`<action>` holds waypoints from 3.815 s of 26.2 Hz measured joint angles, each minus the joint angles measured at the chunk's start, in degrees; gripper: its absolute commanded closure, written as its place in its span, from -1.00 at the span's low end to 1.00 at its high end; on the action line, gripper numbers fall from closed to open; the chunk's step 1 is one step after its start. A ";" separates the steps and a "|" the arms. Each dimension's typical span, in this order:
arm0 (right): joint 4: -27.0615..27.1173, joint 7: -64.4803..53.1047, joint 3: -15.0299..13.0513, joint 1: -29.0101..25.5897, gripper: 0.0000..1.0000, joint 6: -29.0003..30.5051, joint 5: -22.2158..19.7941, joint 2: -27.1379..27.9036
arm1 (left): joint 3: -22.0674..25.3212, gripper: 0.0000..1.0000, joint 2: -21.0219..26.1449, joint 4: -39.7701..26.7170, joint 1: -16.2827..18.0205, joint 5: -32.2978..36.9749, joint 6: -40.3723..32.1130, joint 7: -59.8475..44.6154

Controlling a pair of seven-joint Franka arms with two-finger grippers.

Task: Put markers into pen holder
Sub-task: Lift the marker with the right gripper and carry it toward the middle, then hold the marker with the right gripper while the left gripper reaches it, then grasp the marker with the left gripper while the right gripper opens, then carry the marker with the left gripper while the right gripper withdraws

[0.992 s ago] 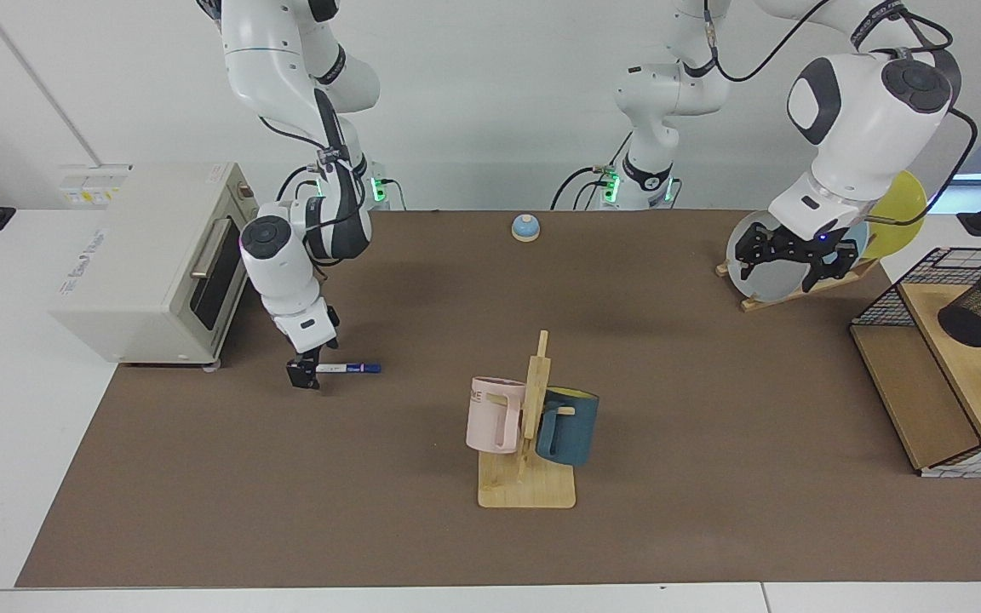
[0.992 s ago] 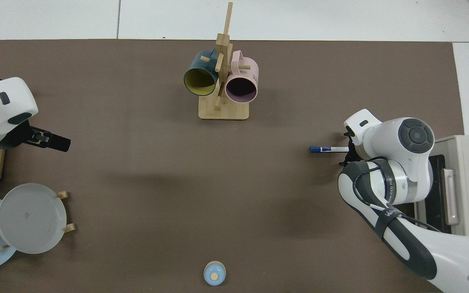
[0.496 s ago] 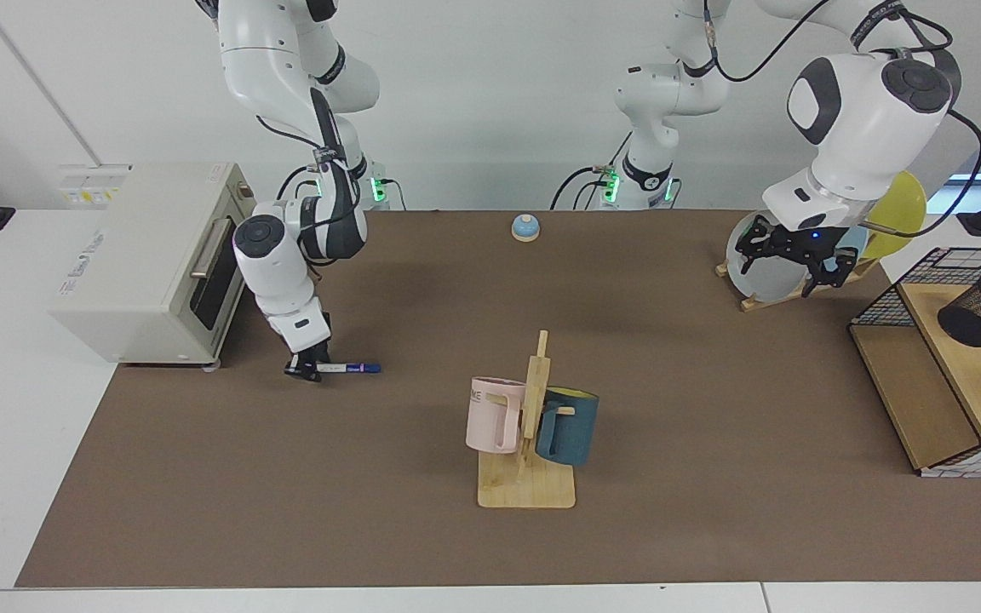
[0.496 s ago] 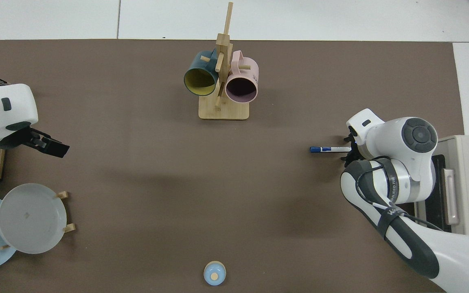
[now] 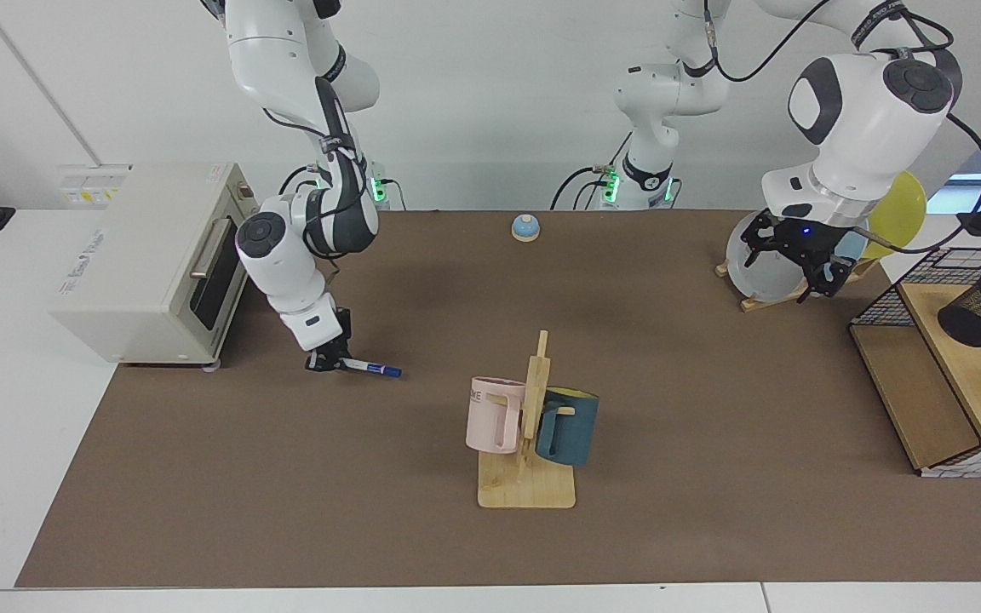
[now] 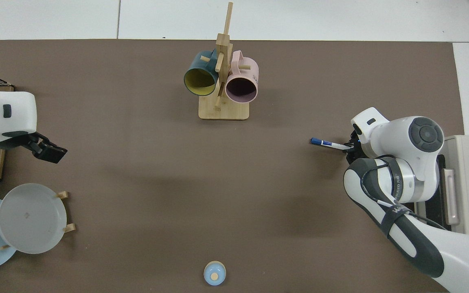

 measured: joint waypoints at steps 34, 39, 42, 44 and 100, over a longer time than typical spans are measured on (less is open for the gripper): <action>20.41 32.87 0.38 31.04 1.00 -5.09 4.53 0.82 | -0.61 -1.00 -0.08 -0.23 -6.07 -4.83 -0.17 45.80; 23.19 37.94 0.39 32.60 1.00 -5.30 4.50 2.11 | -2.44 -1.00 -0.09 -0.83 -7.06 -6.09 0.18 42.86; 23.91 40.19 0.40 33.53 1.00 -5.30 4.50 2.54 | -3.92 -1.00 -0.21 -1.96 -7.57 -7.88 1.22 41.92; 24.12 41.50 0.38 34.01 1.00 -5.30 4.49 2.67 | -4.53 -1.00 -0.45 -3.13 -7.63 -8.42 2.09 41.76; 24.49 41.26 -0.53 30.87 -1.00 -10.52 3.93 1.42 | -3.26 1.00 -2.77 -6.56 -8.90 -1.95 -0.74 48.14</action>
